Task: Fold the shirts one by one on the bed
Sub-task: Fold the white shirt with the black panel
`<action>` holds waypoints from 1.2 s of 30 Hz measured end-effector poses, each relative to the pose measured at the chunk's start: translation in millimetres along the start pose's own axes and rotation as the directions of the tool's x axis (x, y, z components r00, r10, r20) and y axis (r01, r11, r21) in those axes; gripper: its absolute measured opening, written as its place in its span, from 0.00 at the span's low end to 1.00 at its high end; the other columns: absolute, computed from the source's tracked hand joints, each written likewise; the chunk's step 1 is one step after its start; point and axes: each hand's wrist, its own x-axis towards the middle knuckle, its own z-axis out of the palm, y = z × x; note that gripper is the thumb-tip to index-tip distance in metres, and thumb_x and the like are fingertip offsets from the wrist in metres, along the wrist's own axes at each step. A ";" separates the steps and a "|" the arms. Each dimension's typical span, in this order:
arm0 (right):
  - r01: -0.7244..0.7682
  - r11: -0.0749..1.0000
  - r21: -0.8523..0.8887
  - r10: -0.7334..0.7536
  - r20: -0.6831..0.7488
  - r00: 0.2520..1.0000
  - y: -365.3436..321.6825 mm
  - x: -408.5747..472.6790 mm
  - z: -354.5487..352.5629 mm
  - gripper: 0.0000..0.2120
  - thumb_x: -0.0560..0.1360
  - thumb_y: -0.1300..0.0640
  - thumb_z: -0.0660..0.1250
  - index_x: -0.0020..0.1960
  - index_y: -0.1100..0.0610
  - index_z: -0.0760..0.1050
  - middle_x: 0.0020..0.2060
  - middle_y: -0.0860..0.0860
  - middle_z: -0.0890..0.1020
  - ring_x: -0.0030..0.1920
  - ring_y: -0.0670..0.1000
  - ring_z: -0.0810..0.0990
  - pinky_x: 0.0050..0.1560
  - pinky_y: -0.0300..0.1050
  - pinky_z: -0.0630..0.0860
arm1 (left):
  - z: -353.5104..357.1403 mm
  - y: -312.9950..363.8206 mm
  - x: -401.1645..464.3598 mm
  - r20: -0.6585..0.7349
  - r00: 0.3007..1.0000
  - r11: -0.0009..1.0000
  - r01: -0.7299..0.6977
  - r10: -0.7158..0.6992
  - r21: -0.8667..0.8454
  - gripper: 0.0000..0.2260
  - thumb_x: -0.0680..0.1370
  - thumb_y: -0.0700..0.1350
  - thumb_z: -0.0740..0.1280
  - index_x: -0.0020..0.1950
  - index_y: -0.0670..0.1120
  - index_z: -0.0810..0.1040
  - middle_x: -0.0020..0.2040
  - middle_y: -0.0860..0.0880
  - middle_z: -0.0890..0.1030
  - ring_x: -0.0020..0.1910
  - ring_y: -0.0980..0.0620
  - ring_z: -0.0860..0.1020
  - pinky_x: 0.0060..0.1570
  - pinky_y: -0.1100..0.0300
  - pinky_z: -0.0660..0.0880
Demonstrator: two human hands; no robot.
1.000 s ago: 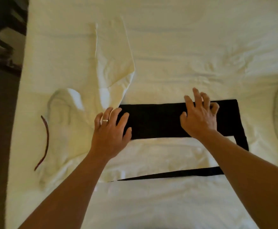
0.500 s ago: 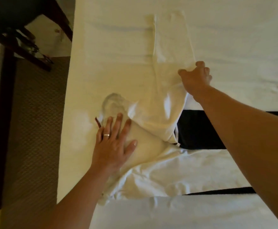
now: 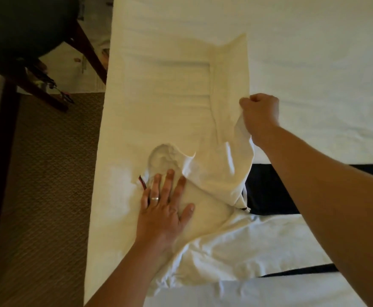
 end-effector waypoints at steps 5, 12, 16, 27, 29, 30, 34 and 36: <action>0.189 0.982 0.019 -0.188 -0.004 0.982 -3.4 -42.6 -26.7 0.07 0.73 0.59 0.65 0.40 0.62 0.75 0.34 0.58 0.82 0.36 0.58 0.84 0.40 0.56 0.83 | -33.7 13.8 5.1 0.166 0.986 0.999 0.032 -0.034 0.018 0.33 0.81 0.69 0.46 0.82 0.60 0.41 0.82 0.54 0.35 0.81 0.46 0.38 0.77 0.45 0.45; 0.703 0.710 -0.043 -0.704 -0.085 0.705 26.1 -149.4 -75.1 0.05 0.73 0.60 0.68 0.42 0.61 0.76 0.45 0.49 0.80 0.37 0.47 0.78 0.39 0.48 0.78 | -80.2 46.5 -29.5 -0.086 0.927 0.832 0.284 -0.366 -0.476 0.15 0.80 0.53 0.66 0.65 0.49 0.76 0.68 0.49 0.73 0.67 0.44 0.71 0.64 0.50 0.68; 0.813 0.581 -0.031 -0.814 -0.009 0.581 74.1 -219.9 -99.8 0.05 0.71 0.62 0.70 0.40 0.62 0.75 0.60 0.52 0.82 0.45 0.52 0.83 0.42 0.49 0.80 | -109.4 76.6 -62.6 0.258 0.876 -0.017 0.275 -0.408 -0.961 0.22 0.81 0.63 0.61 0.54 0.45 0.81 0.48 0.47 0.85 0.43 0.46 0.82 0.45 0.55 0.72; 0.651 0.749 -0.121 -0.493 0.555 0.670 195.3 -337.8 -148.9 0.11 0.78 0.48 0.66 0.48 0.53 0.83 0.42 0.46 0.85 0.42 0.46 0.81 0.47 0.48 0.79 | -97.7 115.6 -198.2 -0.019 0.908 0.296 0.117 -0.419 -0.948 0.03 0.75 0.40 0.71 0.45 0.43 0.78 0.36 0.52 0.80 0.35 0.58 0.74 0.36 0.64 0.72; 0.421 0.893 -0.161 -0.296 0.495 0.817 205.9 -331.6 -149.4 0.10 0.79 0.49 0.67 0.44 0.53 0.81 0.37 0.48 0.83 0.38 0.48 0.80 0.42 0.46 0.77 | -82.9 114.2 -224.6 -0.137 0.934 0.424 0.016 -0.329 -0.906 0.07 0.72 0.47 0.70 0.42 0.45 0.74 0.34 0.50 0.77 0.33 0.57 0.73 0.32 0.67 0.68; 0.294 0.946 -0.137 -0.197 0.477 0.857 213.3 -328.7 -148.7 0.11 0.79 0.49 0.67 0.44 0.54 0.81 0.36 0.50 0.83 0.38 0.49 0.80 0.41 0.46 0.76 | -70.6 109.8 -236.8 -0.198 0.948 0.562 -0.025 -0.250 -0.827 0.09 0.70 0.51 0.69 0.41 0.46 0.73 0.35 0.50 0.76 0.34 0.56 0.73 0.34 0.65 0.69; -0.095 0.995 0.015 0.077 0.468 0.880 231.6 -320.1 -136.5 0.14 0.79 0.46 0.66 0.47 0.56 0.81 0.42 0.55 0.84 0.43 0.56 0.83 0.49 0.56 0.80 | -23.1 88.4 -264.8 -0.255 0.943 0.942 -0.268 0.213 -0.203 0.10 0.67 0.42 0.68 0.41 0.54 0.69 0.39 0.56 0.75 0.39 0.52 0.76 0.48 0.51 0.72; -0.218 0.973 0.074 0.155 0.490 0.858 232.9 -323.0 -129.8 0.14 0.79 0.43 0.66 0.50 0.53 0.80 0.47 0.53 0.84 0.46 0.52 0.82 0.50 0.54 0.79 | -7.5 83.1 -274.0 -0.158 0.908 0.919 -0.394 0.388 -0.007 0.07 0.67 0.46 0.67 0.43 0.54 0.74 0.44 0.56 0.77 0.43 0.50 0.78 0.53 0.50 0.73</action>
